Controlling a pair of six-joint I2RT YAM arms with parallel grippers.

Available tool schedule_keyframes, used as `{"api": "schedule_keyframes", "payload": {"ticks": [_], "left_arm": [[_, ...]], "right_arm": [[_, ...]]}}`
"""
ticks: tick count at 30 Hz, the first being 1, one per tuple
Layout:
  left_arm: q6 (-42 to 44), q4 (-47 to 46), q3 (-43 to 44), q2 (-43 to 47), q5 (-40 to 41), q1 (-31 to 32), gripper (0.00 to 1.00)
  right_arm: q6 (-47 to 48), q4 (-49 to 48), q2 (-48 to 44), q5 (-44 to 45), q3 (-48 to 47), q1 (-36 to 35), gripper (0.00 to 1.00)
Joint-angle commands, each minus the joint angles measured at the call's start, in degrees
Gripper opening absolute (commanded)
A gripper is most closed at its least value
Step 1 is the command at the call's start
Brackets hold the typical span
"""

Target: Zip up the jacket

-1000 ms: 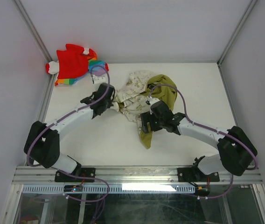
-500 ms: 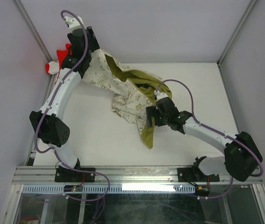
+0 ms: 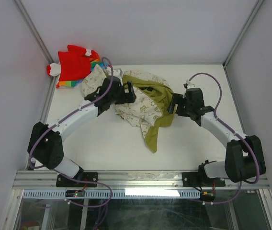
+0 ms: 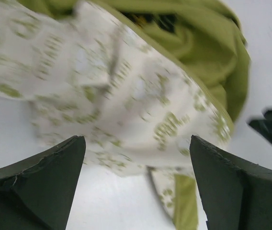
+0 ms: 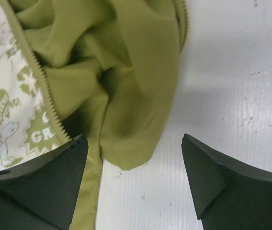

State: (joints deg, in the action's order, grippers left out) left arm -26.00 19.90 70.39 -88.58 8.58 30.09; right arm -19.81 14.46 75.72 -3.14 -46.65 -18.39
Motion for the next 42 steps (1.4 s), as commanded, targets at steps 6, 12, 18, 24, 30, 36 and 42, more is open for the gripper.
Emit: {"api": "schedule_keyframes", "payload": {"ticks": [6, 12, 18, 24, 30, 36, 42], "left_arm": [[-13.53, -16.33, -8.09, -4.31, -10.45, 11.5, 0.96], [-17.05, -20.79, -8.75, -10.54, -9.34, 11.67, 0.93], [-14.78, -20.44, -7.22, -10.81, -7.69, 7.6, 0.33], [-10.28, -13.89, -5.9, -1.53, -6.92, -2.72, 0.0], [-2.16, 1.69, 1.63, 8.83, 1.34, -10.3, 0.0], [3.95, 16.08, 10.58, 13.03, 8.83, -12.59, 0.0], [3.86, 17.47, 9.87, 15.99, -0.61, -12.53, 0.11]], "right_arm": [[-4.49, -13.35, 9.37, -10.64, -1.32, 4.56, 0.81], [-5.69, -17.88, 14.35, -13.03, -0.77, 4.57, 0.71], [-2.57, -12.55, 14.12, -7.51, -4.4, 4.75, 0.19], [3.3, 1.58, 9.11, 7.77, -13.6, 5.21, 0.0], [10.48, 17.98, 3.42, 24.85, -26.84, 5.08, 0.0], [16.55, 28.23, 0.49, 32.36, -33.18, -5.78, 0.0], [12.73, 31.23, -1.06, 18.24, -26.95, -20.55, 0.09]]}}
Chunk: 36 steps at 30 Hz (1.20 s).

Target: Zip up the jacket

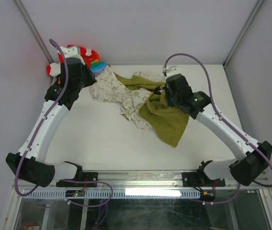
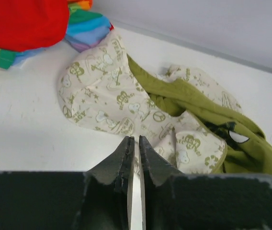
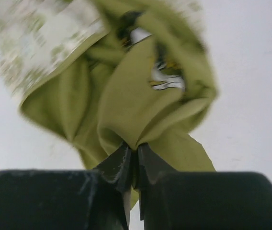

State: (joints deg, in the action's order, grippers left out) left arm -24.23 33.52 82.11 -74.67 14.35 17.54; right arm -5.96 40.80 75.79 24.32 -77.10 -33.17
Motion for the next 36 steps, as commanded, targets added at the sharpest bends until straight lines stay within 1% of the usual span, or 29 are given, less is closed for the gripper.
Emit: {"api": "schedule_keyframes", "payload": {"ticks": [1, 2, 3, 4, 5, 7, 9, 10, 11, 13, 16, 18, 23, 26, 29, 30, 32, 35, 36], "left_arm": [[1.21, 2.36, -3.87, 3.14, -9.28, 0.09, 0.14], [0.5, 0.79, -6.55, 4.25, -12.03, 0.23, 0.21], [-0.31, -1.06, -9.27, 5.22, -14.11, 0.48, 0.29], [-1.5, -2.55, -11.79, 6.01, -15.47, 0.93, 0.35], [-2.45, -3.93, -15.03, 6.63, -16.82, 1.81, 0.38], [-4.82, -6.63, -19.1, 7.02, -18.27, 4.64, 0.47], [-6.81, -9.38, -22.45, 6.62, -17.83, 8.78, 0.53], [-8.19, -11.02, -24.34, 6.26, -17.52, 10.83, 0.56], [-9.8, -13.19, -26.37, 5.83, -17.84, 13.28, 0.59], [-12.98, -18.33, -30.13, 4.51, -18.76, 16.09, 0.63], [-16.9, -26.08, -33.4, 0.84, -19.41, 18.23, 0.65], [-17.91, -28.87, -32.94, -2.6, -19.06, 18.55, 0.66], [-18.93, -33.86, -29.61, -11.49, -18.64, 19.18, 0.66], [-18.83, -34.73, -26.61, -16.96, -19.05, 19.2, 0.64], [-17.66, -33.9, -24.07, -20.94, -16.13, 19.17, 0.59], [-16.89, -32.94, -23.04, -21.75, -14.78, 19.01, 0.53], [-15.19, -29.82, -21.14, -22.15, -13.35, 18.19, 0.38], [-13.08, -27.03, -21.43, -18.14, -10.37, 16.95, 0.14], [-12.44, -26.38, -22.11, -16.38, -9.64, 16.47, 0.07]], "right_arm": [[-2.37, 4.1, -1.49, -13.21, 4.9, -7.2, 0.12], [-3.21, 2.93, -1.72, -16.68, 6.43, -8.4, 0.17], [-3.54, 1.94, -1.7, -19.67, 7.52, -9.25, 0.26], [-3.69, 1.57, -1.74, -21.55, 8.49, -9.53, 0.34], [-3.92, 0.9, -1.89, -21.55, 9.4, -9.62, 0.44], [-4.62, 0.98, -2.61, -17.42, 10.2, -9.51, 0.61], [-4.25, 0.83, -3.72, -15.34, 10.06, -8.75, 0.72], [-3.97, 0.22, -4.28, -15.88, 10.0, -7.8, 0.76], [-3.89, -0.61, -5.01, -17.24, 9.89, -6.19, 0.78], [-3.83, -2.56, -6.46, -21.23, 9.74, -1.9, 0.8], [-3.61, -7.95, -7.85, -29.44, 11.27, 6.53, 0.83], [-3.92, -12.07, -7.27, -35.56, 12.58, 13.41, 0.83], [-5.14, -19.19, -0.37, -39.43, 13.34, 24.15, 0.85], [-6.88, -25.25, 5.04, -41.29, 14.21, 29.56, 0.85], [-7.1, -29.9, 11.56, -43.95, 13.11, 32.38, 0.85], [-6.9, -30.92, 13.97, -44.52, 12.08, 32.53, 0.85], [-5.57, -31.99, 18.69, -47.0, 9.12, 32.49, 0.85], [-4.5, -34.1, 24.67, -50.22, 6.61, 32.49, 0.85], [-4.5, -35.34, 26.53, -51.12, 6.34, 32.53, 0.85]]}}
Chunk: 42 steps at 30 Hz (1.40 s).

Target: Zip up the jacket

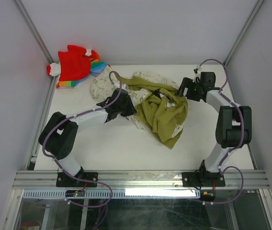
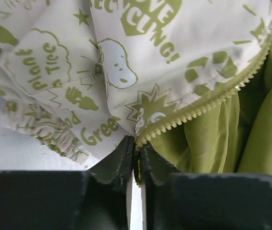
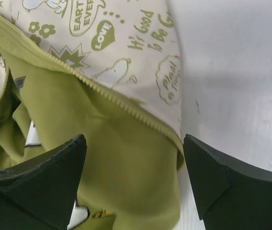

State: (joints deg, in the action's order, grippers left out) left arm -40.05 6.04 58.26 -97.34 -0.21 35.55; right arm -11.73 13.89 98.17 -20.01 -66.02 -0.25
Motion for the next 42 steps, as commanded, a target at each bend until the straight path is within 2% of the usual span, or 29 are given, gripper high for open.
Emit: {"api": "schedule_keyframes", "payload": {"ticks": [1, 7, 10, 15, 19, 22, 26, 29, 32, 36, 40, 42], "left_arm": [[3.95, 1.99, 1.19, 8.06, 5.51, -2.06, 0.02], [6.1, 8.16, -1.26, 17.15, 6.52, -5.57, 0.0], [7.4, 12.45, -0.93, 20.91, 7.29, -7.71, 0.0], [10.55, 20.33, 1.6, 26.07, 10.84, -10.93, 0.0], [14.54, 27.98, 6.91, 28.62, 16.6, -14.05, 0.0], [17.82, 33.69, 14.29, 28.9, 21.38, -16.38, 0.0], [22.16, 42.69, 28.94, 24.93, 27.89, -17.09, 0.0], [23.84, 49.81, 40.05, 20.74, 30.73, -17.1, 0.0], [24.35, 54.78, 48.22, 18.14, 31.77, -17.01, 0.0], [24.06, 54.62, 45.74, 17.28, 23.44, -16.33, 0.0], [22.21, 49.14, 35.79, 15.91, 19.07, -11.8, 0.0], [21.33, 45.3, 32.72, 11.94, 15.51, -10.18, 0.04]], "right_arm": [[1.19, -9.66, 5.48, -7.88, -5.0, -0.44, 0.85], [-0.22, -13.09, 11.97, -8.92, -8.32, -0.42, 0.76], [-0.18, -13.32, 13.96, -9.26, -10.01, -0.44, 0.67], [0.52, -12.26, 14.33, -8.18, -11.81, -0.28, 0.33], [3.62, -4.01, 11.24, -0.08, -15.81, 0.71, 0.0], [7.05, 5.25, 6.79, 9.64, -20.7, 1.44, 0.0], [10.27, 19.11, 3.95, 21.48, -30.95, 1.13, 0.0], [12.06, 27.45, 1.97, 30.2, -37.3, -1.35, 0.0], [14.2, 30.96, -1.27, 40.74, -38.28, -6.6, 0.01], [13.65, 33.35, -5.43, 44.37, -33.97, -14.34, 0.05], [9.5, 31.24, -7.54, 38.89, -26.53, -20.65, 0.16], [7.7, 28.09, -6.32, 34.94, -24.21, -22.19, 0.21]]}}
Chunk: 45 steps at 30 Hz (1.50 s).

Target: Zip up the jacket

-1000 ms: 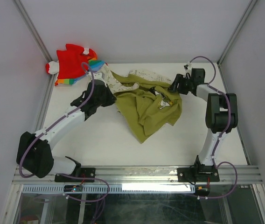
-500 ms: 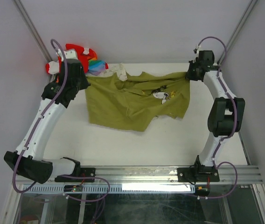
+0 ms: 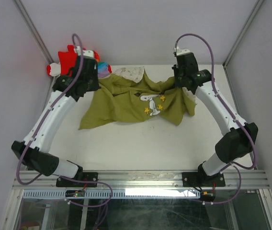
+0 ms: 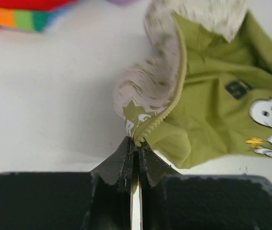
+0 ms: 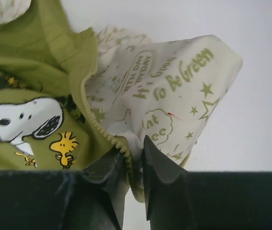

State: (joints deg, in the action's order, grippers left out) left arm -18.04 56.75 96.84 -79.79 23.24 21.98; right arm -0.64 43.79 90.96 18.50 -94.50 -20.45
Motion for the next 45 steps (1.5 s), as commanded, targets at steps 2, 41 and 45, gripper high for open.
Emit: {"api": "schedule_keyframes", "payload": {"ticks": [2, 41, 45], "left_arm": [[-1.27, -8.33, -5.71, -9.38, -9.66, 5.25, 0.08], [-16.46, -33.99, -54.62, 16.94, -20.15, 3.23, 0.99], [-17.29, -36.62, -55.78, 12.26, -21.73, 3.01, 0.99]], "right_arm": [[-3.71, -3.57, 3.61, -9.19, 4.27, -2.99, 0.27], [-18.59, -19.12, -21.04, -16.48, 51.46, -0.81, 0.94], [-18.53, -20.19, -18.21, -15.53, 52.86, -0.68, 0.97]]}}
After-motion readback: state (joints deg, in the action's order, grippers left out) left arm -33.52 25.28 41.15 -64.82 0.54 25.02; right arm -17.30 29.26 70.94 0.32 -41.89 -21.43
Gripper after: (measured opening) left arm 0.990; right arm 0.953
